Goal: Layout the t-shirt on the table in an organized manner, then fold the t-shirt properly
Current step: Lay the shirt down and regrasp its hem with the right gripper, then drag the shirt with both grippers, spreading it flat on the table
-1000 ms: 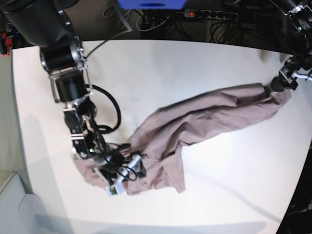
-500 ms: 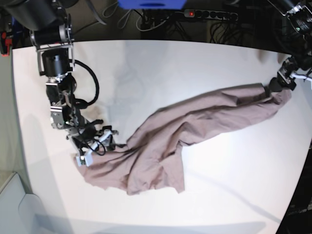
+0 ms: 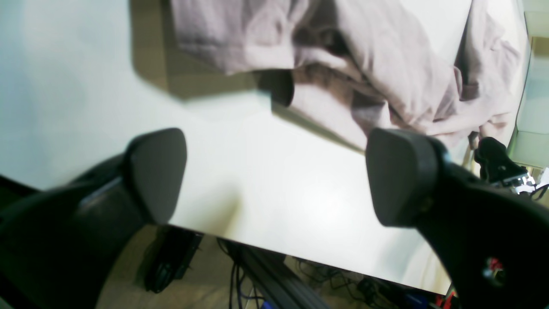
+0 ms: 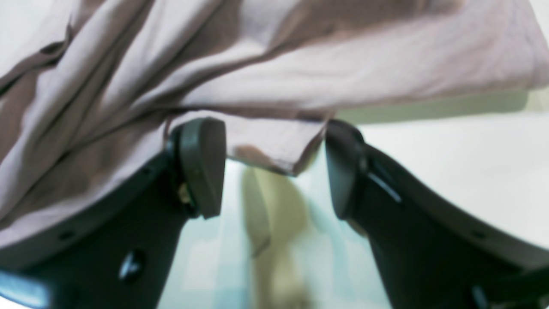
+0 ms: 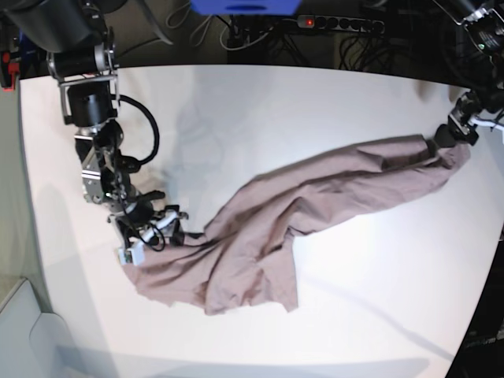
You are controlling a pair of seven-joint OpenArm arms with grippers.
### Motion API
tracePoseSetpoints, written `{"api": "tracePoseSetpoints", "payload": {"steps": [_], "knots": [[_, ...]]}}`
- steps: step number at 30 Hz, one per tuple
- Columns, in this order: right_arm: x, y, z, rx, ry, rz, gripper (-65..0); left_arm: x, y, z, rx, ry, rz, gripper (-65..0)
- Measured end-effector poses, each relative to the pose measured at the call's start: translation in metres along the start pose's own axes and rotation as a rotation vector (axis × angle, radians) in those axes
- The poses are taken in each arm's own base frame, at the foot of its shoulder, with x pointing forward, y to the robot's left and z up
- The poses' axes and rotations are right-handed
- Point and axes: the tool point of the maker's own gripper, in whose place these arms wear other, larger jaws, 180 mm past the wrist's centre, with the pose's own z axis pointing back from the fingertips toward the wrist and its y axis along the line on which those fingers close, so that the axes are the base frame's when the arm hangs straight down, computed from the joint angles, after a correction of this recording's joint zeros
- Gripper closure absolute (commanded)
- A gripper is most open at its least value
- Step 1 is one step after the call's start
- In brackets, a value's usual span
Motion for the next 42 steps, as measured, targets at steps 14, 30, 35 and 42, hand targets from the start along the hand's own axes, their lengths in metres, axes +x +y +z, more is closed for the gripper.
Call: {"api": "tracePoseSetpoints", "payload": {"steps": [14,30,35,42], "knots": [[-0.005,0.003,-0.001,0.004,0.015,-0.007,0.0,0.000,0.000,0.000,0.000,-0.001,0.000,-65.0],[0.116,0.012,0.120,-0.053,-0.296,0.175,0.0,0.006,-0.002,0.000,-0.003,-0.011,-0.008,-65.0],[0.172,0.028,0.146,-0.060,-0.416,0.187,0.0,0.007,-0.004,0.000,-0.008,-0.014,-0.008,-65.0],[0.184,0.025,0.148,-0.073,-0.425,0.137,0.0,0.009,-0.001,0.003,0.004,-0.012,-0.016,-65.0]]}}
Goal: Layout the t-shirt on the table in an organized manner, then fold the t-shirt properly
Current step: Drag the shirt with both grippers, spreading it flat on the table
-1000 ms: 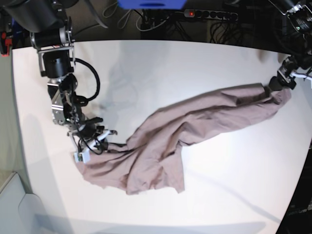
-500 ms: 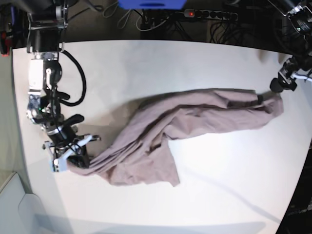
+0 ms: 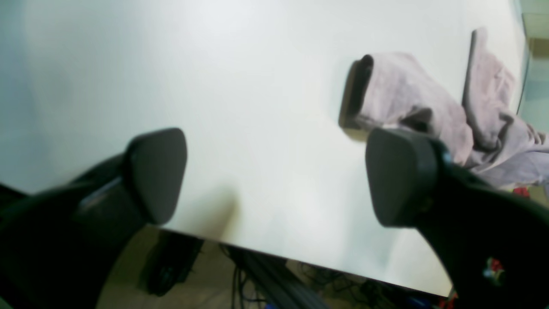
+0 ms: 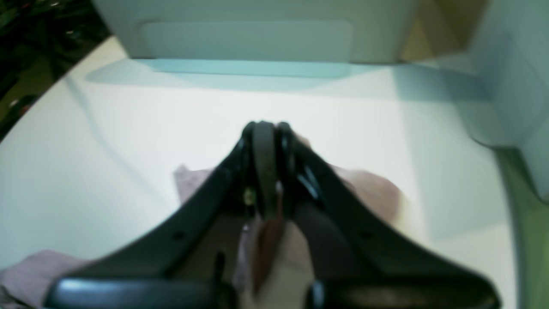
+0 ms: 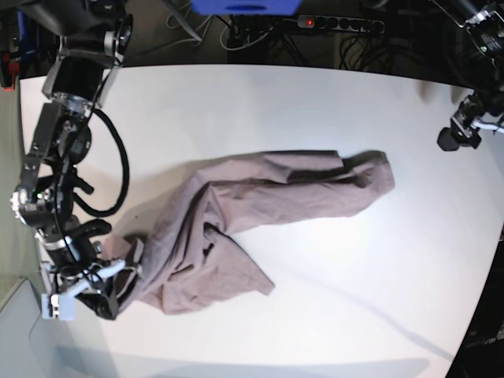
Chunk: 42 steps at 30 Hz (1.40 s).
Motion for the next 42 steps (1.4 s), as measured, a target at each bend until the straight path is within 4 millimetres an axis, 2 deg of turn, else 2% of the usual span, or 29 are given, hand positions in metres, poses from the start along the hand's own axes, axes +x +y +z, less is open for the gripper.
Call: {"api": "tracePoseSetpoints", "payload": {"steps": [5,12,16,19,22,29,35,42], "knots": [[-0.050,-0.019,0.020,-0.048,0.114,-0.019,0.0,0.004,0.001,0.002,0.006,-0.005,-0.008,-65.0],[-0.073,-0.070,0.054,-0.185,0.155,-0.045,0.0,-0.001,-0.003,-0.002,-0.005,0.014,-0.007,-65.0],[-0.092,-0.093,0.076,-0.252,0.207,-0.056,0.0,-0.009,-0.023,-0.010,-0.032,0.043,-0.069,-65.0],[-0.112,-0.093,0.088,-0.257,0.257,-0.059,0.0,-0.004,-0.047,-0.012,-0.061,0.034,-0.146,-65.0],[-0.130,-0.095,0.101,-0.264,0.312,-0.053,0.0,-0.008,-0.065,-0.016,-0.093,0.033,-0.178,-65.0],[-0.156,-0.092,0.119,-0.268,0.380,-0.061,0.0,-0.019,-0.104,-0.038,-0.174,0.086,-0.246,-65.0],[-0.176,-0.090,0.132,-0.268,0.478,-0.072,0.0,-0.026,-0.130,-0.052,-0.226,0.082,-0.306,-65.0],[-0.190,-0.092,0.141,-0.269,0.597,-0.074,0.0,-0.038,-0.143,-0.060,-0.266,0.085,-0.276,-65.0]]}}
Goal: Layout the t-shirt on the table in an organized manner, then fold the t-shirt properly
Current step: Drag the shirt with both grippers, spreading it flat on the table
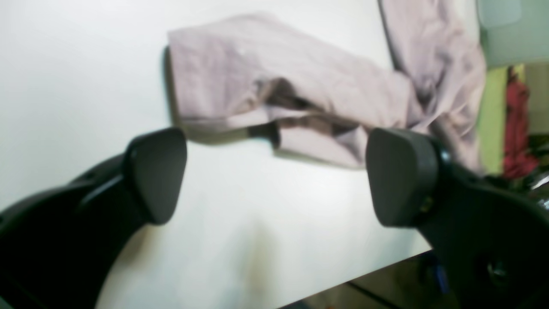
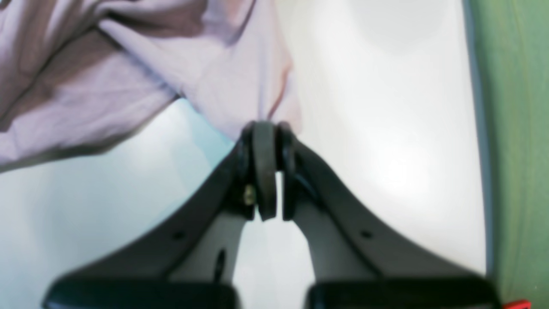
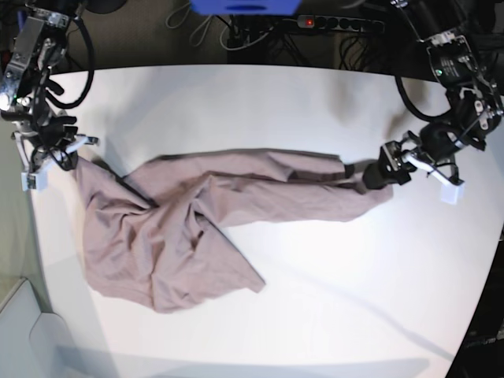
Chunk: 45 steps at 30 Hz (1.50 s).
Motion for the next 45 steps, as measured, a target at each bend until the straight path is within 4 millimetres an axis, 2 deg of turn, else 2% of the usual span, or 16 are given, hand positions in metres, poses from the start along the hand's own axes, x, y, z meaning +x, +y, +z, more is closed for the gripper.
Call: {"api": "tracePoseSetpoints", "payload": {"steps": [21,26,29,31,33,36,38,41,43,45], "knots": [[-0.017,-0.008,0.005,-0.015,0.052,0.027,0.0,-0.001,0.003,0.000,0.006,0.003,0.005,-65.0],[-0.021,-0.017,0.008,-0.028,0.076,0.054,0.0,0.004,0.020,-0.008,0.018,-0.068,0.072,-65.0],[-0.023,-0.020,0.009,-0.037,0.085,0.055,0.0,-0.004,0.031,-0.015,0.028,-0.055,0.120,-65.0],[-0.028,-0.020,0.010,-0.033,0.094,0.053,0.0,-0.005,0.032,-0.019,0.024,-0.046,0.132,-65.0],[-0.040,-0.024,0.014,-0.042,0.151,0.062,0.0,0.004,0.029,-0.020,0.015,-0.065,0.127,-65.0],[-0.044,-0.027,0.015,-0.051,0.179,0.070,-7.7,0.008,0.027,-0.020,0.012,-0.077,0.121,-65.0],[-0.042,-0.025,0.014,-0.045,0.173,0.066,-15.6,0.008,0.027,-0.020,0.011,-0.072,0.121,-65.0],[-0.044,-0.026,0.015,-0.045,0.179,0.066,-26.3,0.018,0.022,-0.022,-0.001,-0.090,0.114,-65.0],[-0.044,-0.025,0.016,-0.047,0.178,0.071,-29.1,0.022,0.021,-0.023,-0.004,-0.101,0.112,-65.0],[-0.036,-0.024,0.021,-0.052,0.156,0.092,-29.2,0.021,0.022,-0.023,0.001,-0.094,0.111,-65.0]]}}
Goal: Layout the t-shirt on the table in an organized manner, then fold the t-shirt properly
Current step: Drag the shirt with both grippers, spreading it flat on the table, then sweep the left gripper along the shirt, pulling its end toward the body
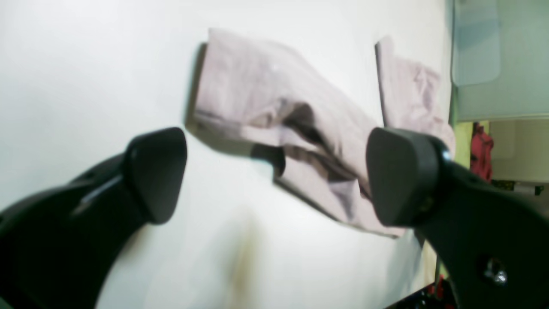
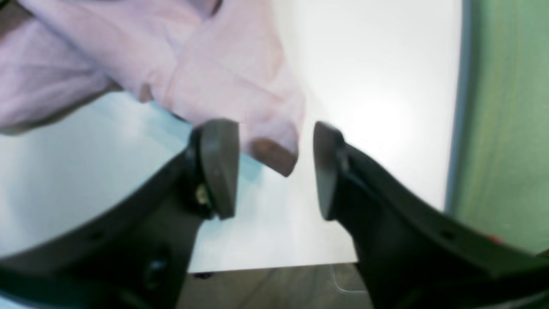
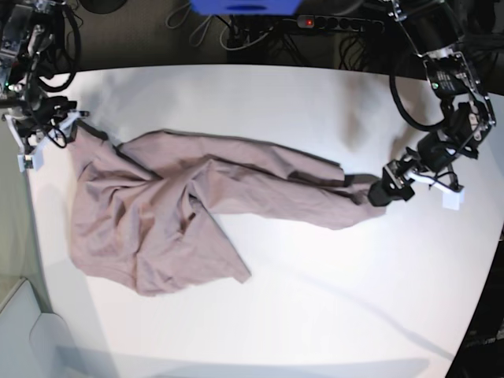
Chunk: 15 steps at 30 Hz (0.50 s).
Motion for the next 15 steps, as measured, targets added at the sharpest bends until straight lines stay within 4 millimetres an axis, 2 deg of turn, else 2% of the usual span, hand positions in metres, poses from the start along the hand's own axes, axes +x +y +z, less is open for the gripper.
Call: {"api": "tracePoseSetpoints", "payload": {"steps": [3,5,10,12,15], "knots": [[0.008,0.003,0.007,-0.001,-0.030,0.020,-29.2,0.007,0.006,-0.006,0.079,0.009,-0.059,-65.0],[0.010,0.004,0.010,-0.001,-0.036,0.027,-29.2,0.013,0.000,-0.013,0.083,-0.011,-0.071,-65.0],[0.011,0.005,0.011,0.000,-0.040,0.027,-29.2,0.003,0.000,-0.019,0.099,0.021,-0.072,-65.0],[0.010,0.005,0.011,0.000,-0.039,0.027,-29.2,0.005,-0.002,-0.025,0.089,0.016,-0.058,-65.0],[0.010,0.005,0.011,0.001,-0.038,0.027,-29.2,-0.002,-0.006,-0.036,0.068,0.041,-0.033,-65.0]]}}
